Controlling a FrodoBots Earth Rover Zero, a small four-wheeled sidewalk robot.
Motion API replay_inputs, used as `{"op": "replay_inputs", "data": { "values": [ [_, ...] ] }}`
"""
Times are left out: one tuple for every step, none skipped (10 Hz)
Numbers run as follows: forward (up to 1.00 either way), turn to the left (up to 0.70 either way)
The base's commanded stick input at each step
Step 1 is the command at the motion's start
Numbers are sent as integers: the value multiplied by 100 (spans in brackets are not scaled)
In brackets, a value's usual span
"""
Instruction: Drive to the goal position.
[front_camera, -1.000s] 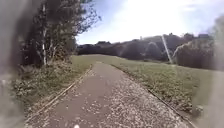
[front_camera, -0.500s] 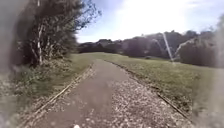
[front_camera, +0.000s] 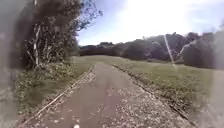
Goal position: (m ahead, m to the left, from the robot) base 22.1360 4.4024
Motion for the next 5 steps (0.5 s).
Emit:
{"op": "replay_inputs", "data": {
  "values": [
    [70,0],
    [70,0],
    [70,0],
    [70,0],
    [70,0]
  ]
}}
